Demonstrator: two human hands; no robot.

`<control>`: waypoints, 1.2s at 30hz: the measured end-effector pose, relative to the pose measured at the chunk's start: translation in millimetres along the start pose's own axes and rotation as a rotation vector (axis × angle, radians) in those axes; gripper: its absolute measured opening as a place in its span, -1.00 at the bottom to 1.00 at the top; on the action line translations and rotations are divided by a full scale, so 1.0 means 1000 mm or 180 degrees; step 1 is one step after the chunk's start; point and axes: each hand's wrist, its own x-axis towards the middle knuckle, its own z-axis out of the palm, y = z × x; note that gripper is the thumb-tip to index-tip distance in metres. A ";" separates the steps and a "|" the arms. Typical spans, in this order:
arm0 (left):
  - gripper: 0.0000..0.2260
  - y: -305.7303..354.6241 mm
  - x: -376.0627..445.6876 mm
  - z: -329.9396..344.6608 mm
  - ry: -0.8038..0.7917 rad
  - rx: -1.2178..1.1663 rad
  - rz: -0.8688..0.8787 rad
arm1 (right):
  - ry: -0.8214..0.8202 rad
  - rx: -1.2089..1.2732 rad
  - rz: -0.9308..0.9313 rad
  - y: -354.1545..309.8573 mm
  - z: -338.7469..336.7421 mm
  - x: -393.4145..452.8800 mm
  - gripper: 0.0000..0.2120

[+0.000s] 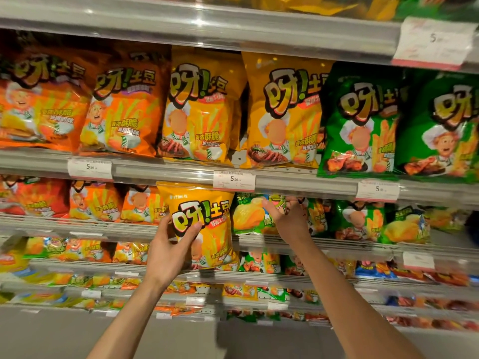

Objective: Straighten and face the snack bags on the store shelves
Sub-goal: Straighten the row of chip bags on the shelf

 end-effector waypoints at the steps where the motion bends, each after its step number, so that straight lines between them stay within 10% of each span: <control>1: -0.56 0.000 0.000 0.000 -0.0013 0.0006 0.0015 | -0.0007 -0.0034 -0.0099 0.003 -0.003 -0.004 -0.70; 27: -0.57 0.042 0.026 0.131 -0.0226 0.0297 0.0320 | 0.0447 0.0272 0.0736 0.079 -0.108 -0.070 -0.70; 36: -0.37 0.031 0.020 0.118 -0.1155 0.0219 0.0214 | 0.0434 0.0324 0.0837 0.084 -0.106 -0.063 -0.66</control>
